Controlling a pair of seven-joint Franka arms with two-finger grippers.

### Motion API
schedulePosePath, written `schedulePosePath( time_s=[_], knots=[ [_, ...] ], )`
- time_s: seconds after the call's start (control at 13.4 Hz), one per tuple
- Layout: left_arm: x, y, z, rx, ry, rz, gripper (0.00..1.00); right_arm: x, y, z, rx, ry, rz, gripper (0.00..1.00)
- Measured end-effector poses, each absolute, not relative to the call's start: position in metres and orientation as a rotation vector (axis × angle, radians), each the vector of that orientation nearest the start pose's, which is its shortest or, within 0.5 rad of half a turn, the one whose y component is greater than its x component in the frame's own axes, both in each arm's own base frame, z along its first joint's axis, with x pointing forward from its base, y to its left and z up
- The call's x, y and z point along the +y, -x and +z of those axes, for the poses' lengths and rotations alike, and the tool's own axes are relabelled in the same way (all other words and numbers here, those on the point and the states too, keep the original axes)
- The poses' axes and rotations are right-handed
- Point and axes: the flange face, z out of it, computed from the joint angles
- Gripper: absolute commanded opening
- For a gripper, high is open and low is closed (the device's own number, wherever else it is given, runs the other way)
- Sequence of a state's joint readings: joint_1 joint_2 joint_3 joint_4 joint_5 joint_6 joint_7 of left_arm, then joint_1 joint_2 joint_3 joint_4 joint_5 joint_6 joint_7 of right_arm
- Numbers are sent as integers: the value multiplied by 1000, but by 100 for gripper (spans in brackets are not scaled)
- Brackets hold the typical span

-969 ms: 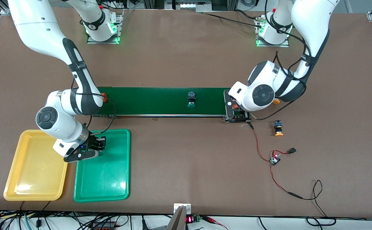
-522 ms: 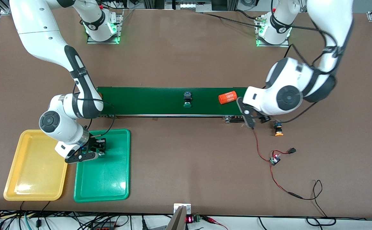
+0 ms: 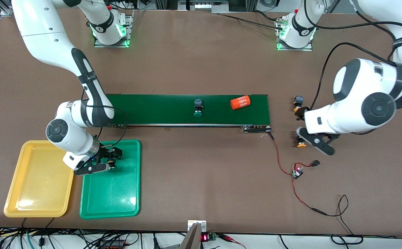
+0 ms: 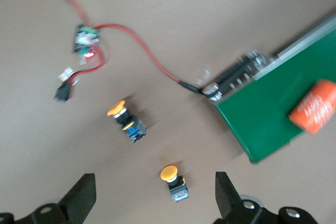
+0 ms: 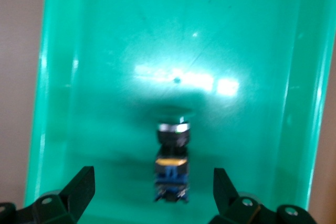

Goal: Sort buttons by color to trays

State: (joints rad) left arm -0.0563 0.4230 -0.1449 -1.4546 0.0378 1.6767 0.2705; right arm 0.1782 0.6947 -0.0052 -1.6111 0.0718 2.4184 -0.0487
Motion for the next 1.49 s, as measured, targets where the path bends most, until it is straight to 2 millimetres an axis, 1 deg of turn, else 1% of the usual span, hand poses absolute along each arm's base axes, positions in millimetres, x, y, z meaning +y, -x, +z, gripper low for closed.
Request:
schedulePosePath(
  time_s=[0.15,0.22,0.3,0.45,0.6,0.67,0.82,0.97,1.12,1.19,1.27,1.34,1.42,1.49],
  knots=[
    [-115,-652,431,383,3111,303,100,143,-676,247,-218,3064,-158,100],
    [-115,-653,427,243,3115,315,100,160,-661,259,-187,3053,-149,100],
    [-114,-653,419,136,3109,339,100,179,-644,270,-136,3042,-134,100],
    [-99,-657,392,32,3085,401,100,224,-605,290,-58,3027,-81,100],
    [-75,-661,362,-12,3060,465,100,265,-569,310,13,3033,-6,100],
    [-63,-664,347,-3,3056,473,100,282,-556,320,41,3033,15,100],
    [-42,-668,314,63,3054,481,100,307,-537,334,95,3023,30,100],
    [-30,-667,276,91,3054,489,100,329,-523,337,126,3017,36,100],
    [-26,-659,238,115,3062,465,100,351,-507,333,125,3042,-3,100],
    [-26,-652,222,124,3067,447,100,361,-499,330,134,3062,-24,100],
    [-27,-646,209,133,3070,436,100,371,-490,326,144,3079,-45,100],
    [-30,-643,204,138,3074,433,100,380,-483,322,162,3090,-64,100],
    [-33,-642,203,136,3083,433,100,386,-479,318,183,3091,-75,100],
    [-36,-642,204,121,3102,435,100,387,-478,315,192,3090,-78,100]
  ],
)
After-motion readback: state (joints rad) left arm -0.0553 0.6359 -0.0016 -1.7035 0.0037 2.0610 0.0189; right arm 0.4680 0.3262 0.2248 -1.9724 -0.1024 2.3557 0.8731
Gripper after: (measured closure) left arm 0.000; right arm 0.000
